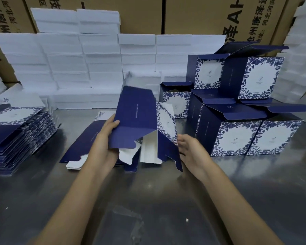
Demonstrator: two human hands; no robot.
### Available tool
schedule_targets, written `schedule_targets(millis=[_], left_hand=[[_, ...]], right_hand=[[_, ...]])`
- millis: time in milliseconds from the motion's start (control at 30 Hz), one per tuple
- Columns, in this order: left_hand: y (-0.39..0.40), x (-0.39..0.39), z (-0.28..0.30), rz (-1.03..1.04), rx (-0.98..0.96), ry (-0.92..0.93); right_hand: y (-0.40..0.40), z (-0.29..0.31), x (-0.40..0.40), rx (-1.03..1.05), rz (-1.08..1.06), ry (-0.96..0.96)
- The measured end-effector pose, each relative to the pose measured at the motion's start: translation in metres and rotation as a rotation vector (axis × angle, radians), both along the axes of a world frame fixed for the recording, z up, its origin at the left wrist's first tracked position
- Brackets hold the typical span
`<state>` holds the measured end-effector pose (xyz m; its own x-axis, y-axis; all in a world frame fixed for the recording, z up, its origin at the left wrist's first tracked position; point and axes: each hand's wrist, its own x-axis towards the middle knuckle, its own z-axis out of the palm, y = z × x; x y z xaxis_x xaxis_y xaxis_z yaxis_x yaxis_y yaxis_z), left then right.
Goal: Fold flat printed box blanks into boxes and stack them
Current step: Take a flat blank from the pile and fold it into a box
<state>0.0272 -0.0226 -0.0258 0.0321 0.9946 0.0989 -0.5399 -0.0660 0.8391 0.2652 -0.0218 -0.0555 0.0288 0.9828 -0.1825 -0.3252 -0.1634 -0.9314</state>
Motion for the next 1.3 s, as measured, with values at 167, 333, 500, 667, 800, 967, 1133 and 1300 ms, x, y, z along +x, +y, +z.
schedule_targets(millis=[167, 333, 500, 667, 800, 967, 1133, 1300], left_hand=[[-0.002, 0.024, 0.007, -0.092, 0.049, 0.197], [-0.001, 0.054, 0.007, 0.206, 0.023, 0.507], [0.006, 0.047, -0.006, 0.322, 0.087, 0.902], [0.005, 0.038, -0.013, 0.379, 0.163, 1.195], [0.013, 0.019, -0.011, 0.376, 0.009, 0.885], [0.012, -0.001, -0.006, 0.154, -0.106, 0.535], [0.011, -0.006, -0.008, 0.037, -0.047, 0.519], [0.010, -0.004, -0.005, 0.060, -0.095, 0.535]], right_hand=[[-0.008, 0.013, -0.004, 0.054, 0.101, -0.038], [-0.014, 0.017, -0.002, 0.091, 0.073, 0.047], [-0.007, 0.017, 0.015, 0.026, 0.034, 0.317], [-0.002, 0.009, 0.019, 0.041, 0.028, 0.054], [0.000, 0.006, 0.024, 0.087, 0.024, 0.034], [0.000, 0.007, 0.026, 0.090, 0.108, 0.106], [0.001, 0.010, 0.028, 0.073, 0.101, 0.112], [0.001, 0.008, 0.028, 0.133, 0.081, 0.028]])
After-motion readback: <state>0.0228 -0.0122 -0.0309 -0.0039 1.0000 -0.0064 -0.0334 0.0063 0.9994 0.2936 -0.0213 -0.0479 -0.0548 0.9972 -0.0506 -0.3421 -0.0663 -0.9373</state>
